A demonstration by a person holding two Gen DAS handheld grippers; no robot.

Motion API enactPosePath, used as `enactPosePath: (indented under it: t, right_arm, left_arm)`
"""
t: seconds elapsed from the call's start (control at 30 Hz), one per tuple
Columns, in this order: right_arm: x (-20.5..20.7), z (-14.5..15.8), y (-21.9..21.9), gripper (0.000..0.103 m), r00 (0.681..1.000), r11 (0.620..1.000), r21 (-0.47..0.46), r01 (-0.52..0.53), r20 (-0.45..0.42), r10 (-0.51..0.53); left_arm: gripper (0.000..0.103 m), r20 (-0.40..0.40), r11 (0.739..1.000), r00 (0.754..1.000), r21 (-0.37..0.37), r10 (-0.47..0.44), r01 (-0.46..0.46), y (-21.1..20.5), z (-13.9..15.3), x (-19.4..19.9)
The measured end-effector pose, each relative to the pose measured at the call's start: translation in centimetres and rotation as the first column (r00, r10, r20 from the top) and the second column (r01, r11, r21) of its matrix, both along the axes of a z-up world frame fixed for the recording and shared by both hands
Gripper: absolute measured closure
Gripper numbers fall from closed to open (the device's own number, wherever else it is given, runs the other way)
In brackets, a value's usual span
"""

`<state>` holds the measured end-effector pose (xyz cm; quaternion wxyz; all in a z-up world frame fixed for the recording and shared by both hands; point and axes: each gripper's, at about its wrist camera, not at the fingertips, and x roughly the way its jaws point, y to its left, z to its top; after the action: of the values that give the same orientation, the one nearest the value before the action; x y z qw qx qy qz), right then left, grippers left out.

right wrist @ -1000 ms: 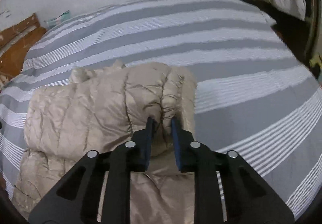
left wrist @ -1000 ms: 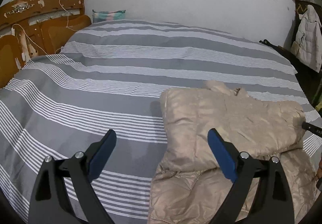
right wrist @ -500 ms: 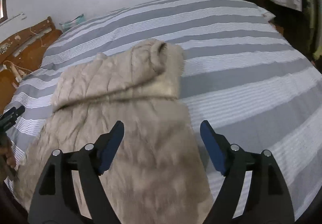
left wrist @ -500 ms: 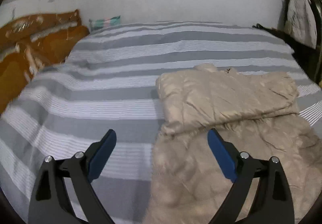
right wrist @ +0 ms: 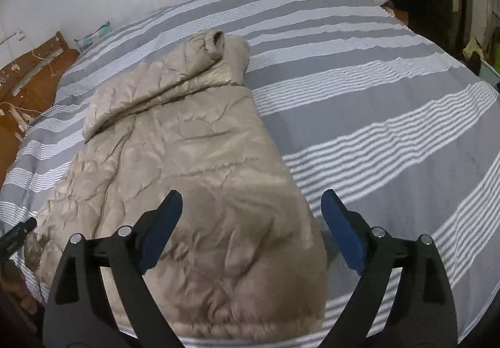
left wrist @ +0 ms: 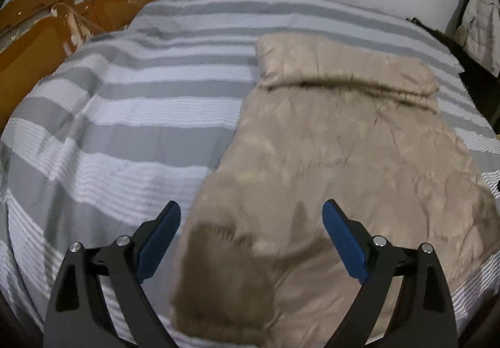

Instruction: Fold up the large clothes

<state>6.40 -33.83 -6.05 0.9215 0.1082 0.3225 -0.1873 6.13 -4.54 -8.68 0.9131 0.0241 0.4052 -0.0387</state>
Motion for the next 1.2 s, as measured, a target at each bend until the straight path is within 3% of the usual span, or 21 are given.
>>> enactPosePath:
  t: [0.13, 0.4, 0.6, 0.67, 0.8, 0.93, 1.03, 1.2]
  right_arm:
    - [-1.7, -1.2, 1.5, 0.013, 1.000, 1.000, -0.016, 0.018, -0.022, -0.018]
    - [-1.8, -3.7, 0.8, 0.013, 0.989, 0.996, -0.024, 0.084, -0.121, -0.087]
    - [-0.8, -5.4, -0.3, 0.014, 0.978, 0.997, 0.037, 0.074, -0.198, -0.065]
    - [-0.6, -5.8, -0.1, 0.024, 0.976, 0.998, 0.030, 0.059, -0.213, -0.051]
    - [-0.2, -6.3, -0.1, 0.029, 0.974, 0.997, 0.067, 0.037, -0.228, -0.020]
    - [-0.4, -6.1, -0.5, 0.033, 0.978, 0.996, 0.076, 0.040, -0.210, -0.023]
    - [-0.5, -6.0, -0.1, 0.036, 0.976, 0.998, 0.053, 0.030, -0.216, -0.018]
    - [-0.7, -5.4, 0.7, 0.050, 0.980, 0.999, 0.053, 0.002, -0.197, 0.009]
  left_arm:
    - [0.011, -0.031, 0.996, 0.999, 0.078, 0.041, -0.039, 0.1, -1.1, -0.7]
    - [0.011, -0.133, 0.997, 0.989, -0.012, 0.071, -0.073, 1.2, -3.3, -1.3]
    - [0.008, -0.141, 0.997, 0.988, 0.062, 0.058, -0.050, 0.0, -4.4, -1.0]
    - [0.007, -0.151, 0.996, 0.986, 0.062, 0.066, -0.057, 0.1, -5.0, -0.9]
    - [0.006, -0.173, 0.996, 0.981, 0.016, 0.086, -0.084, 0.8, -6.1, -0.9]
    - [0.007, -0.136, 0.996, 0.988, 0.061, 0.072, -0.064, 0.0, -5.9, -1.1]
    - [0.011, -0.129, 0.996, 0.990, 0.065, 0.062, -0.054, -0.2, -5.8, -1.2]
    - [0.025, -0.126, 0.997, 0.991, 0.074, 0.036, -0.027, -0.6, -5.4, -1.0]
